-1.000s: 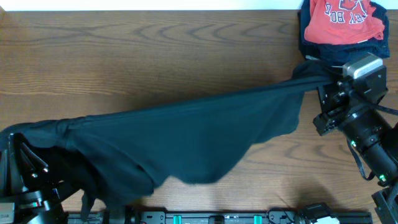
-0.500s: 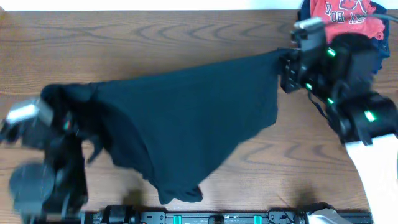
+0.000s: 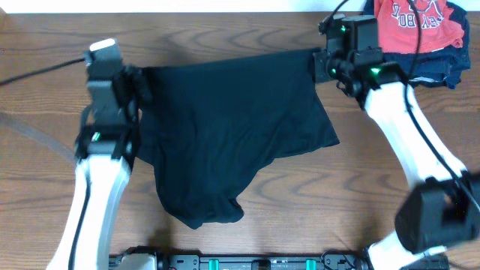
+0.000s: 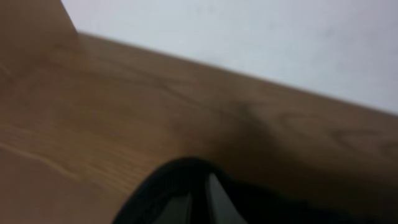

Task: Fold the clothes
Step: 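Stretch the shirt between both grippers and lay it flat on the table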

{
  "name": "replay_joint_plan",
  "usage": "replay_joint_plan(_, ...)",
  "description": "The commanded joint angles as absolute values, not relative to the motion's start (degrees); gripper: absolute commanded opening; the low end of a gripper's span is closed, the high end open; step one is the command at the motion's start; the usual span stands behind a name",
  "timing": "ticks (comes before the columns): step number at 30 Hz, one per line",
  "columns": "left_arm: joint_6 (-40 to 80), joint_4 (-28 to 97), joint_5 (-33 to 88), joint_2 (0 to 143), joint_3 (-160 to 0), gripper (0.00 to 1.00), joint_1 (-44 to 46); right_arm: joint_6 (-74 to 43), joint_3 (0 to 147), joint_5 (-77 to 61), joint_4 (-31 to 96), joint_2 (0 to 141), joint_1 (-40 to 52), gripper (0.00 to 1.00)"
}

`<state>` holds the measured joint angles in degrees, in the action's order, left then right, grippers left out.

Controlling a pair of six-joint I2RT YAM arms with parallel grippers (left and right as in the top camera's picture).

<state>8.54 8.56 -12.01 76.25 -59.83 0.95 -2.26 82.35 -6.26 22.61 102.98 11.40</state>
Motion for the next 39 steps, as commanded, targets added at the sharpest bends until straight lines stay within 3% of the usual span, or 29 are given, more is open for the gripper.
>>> replay_joint_plan(1,7.53,1.78,-14.2,83.88,-60.99,0.06,0.54,-2.96,82.83,-4.54,16.8,108.73,10.09,0.01)
replay_joint_plan(11,7.53,-26.06,-14.2,102.43,-60.99,0.06,0.54,-2.96,82.83,-4.45,-11.68,124.66,10.13,0.01)
replay_joint_plan(20,7.53,-37.52,-14.13,108.57,-61.01,0.07,0.67,-2.96,82.83,0.64,-24.77,128.27,10.02,0.01)
replay_joint_plan(21,7.53,-38.15,-14.15,108.57,-61.01,0.16,0.67,-2.96,82.83,1.39,-25.43,128.27,10.02,0.01)
replay_joint_plan(22,7.53,-38.92,-14.15,108.55,-61.01,0.39,0.67,-2.96,82.83,1.96,-26.02,128.27,9.96,0.03)
replay_joint_plan(24,7.51,-39.81,-14.2,108.53,-61.01,0.88,0.67,-2.98,82.83,2.17,-26.94,128.27,9.82,0.99)
replay_joint_plan(25,7.46,-39.72,-14.2,108.33,-61.01,0.98,0.67,-2.98,82.83,2.15,-27.09,128.22,9.76,0.99)
replay_joint_plan(28,7.07,-35.29,-14.31,106.54,-61.01,0.98,0.64,-3.16,82.83,0.89,-24.77,127.04,9.61,0.99)
replay_joint_plan(39,7.07,1.85,-13.87,93.78,-60.99,0.98,-0.27,-3.11,82.83,-13.61,0.58,113.89,8.69,0.99)
